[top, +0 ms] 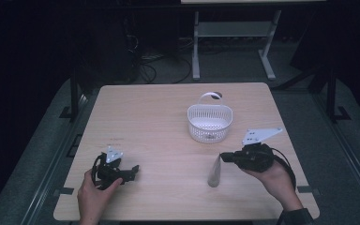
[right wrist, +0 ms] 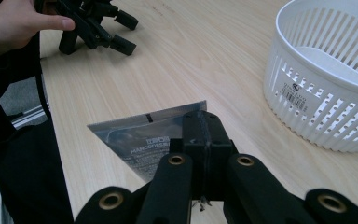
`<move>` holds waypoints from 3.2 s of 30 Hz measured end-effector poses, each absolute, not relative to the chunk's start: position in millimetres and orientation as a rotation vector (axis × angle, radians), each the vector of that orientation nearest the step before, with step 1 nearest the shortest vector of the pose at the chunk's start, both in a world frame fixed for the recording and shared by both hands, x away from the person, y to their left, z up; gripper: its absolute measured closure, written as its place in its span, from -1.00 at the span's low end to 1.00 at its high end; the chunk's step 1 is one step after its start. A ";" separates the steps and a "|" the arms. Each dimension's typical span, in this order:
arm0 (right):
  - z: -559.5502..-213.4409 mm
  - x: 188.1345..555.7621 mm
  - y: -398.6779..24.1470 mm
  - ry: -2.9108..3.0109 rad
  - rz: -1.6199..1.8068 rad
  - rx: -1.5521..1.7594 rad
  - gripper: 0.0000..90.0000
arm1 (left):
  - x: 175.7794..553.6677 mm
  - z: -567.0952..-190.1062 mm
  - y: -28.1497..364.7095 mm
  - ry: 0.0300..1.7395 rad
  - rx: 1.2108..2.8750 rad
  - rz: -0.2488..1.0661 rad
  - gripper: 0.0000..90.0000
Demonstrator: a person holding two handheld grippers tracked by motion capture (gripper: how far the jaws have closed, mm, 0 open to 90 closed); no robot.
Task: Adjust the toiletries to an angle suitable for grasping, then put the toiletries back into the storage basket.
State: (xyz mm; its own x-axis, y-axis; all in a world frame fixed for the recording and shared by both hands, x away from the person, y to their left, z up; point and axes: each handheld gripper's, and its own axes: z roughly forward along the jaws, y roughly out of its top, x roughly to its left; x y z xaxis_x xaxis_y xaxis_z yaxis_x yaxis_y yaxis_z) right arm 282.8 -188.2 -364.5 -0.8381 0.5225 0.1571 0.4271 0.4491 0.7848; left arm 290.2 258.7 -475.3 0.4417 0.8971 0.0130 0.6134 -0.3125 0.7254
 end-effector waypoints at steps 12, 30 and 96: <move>-365.4 283.8 -193.0 2.598 1.324 0.853 0.90 | 290.2 -475.3 258.6 1.263 2.041 0.558 -0.72; -353.3 280.4 -201.2 2.648 1.243 0.831 -0.10 | 290.2 -475.3 258.7 1.263 2.041 0.558 -0.72; -353.8 276.9 -140.6 2.780 1.074 0.788 -0.57 | 290.2 -475.1 258.7 1.263 2.043 0.556 -0.72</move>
State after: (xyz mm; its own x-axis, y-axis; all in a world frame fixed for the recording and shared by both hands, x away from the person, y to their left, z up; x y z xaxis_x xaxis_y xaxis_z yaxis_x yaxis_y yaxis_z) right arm 276.9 -140.6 -353.8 -0.8676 0.4814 0.1248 0.4404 0.6269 0.6428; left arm 290.2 258.7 -475.1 0.4423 0.8968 0.0121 0.6146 -0.3129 0.7241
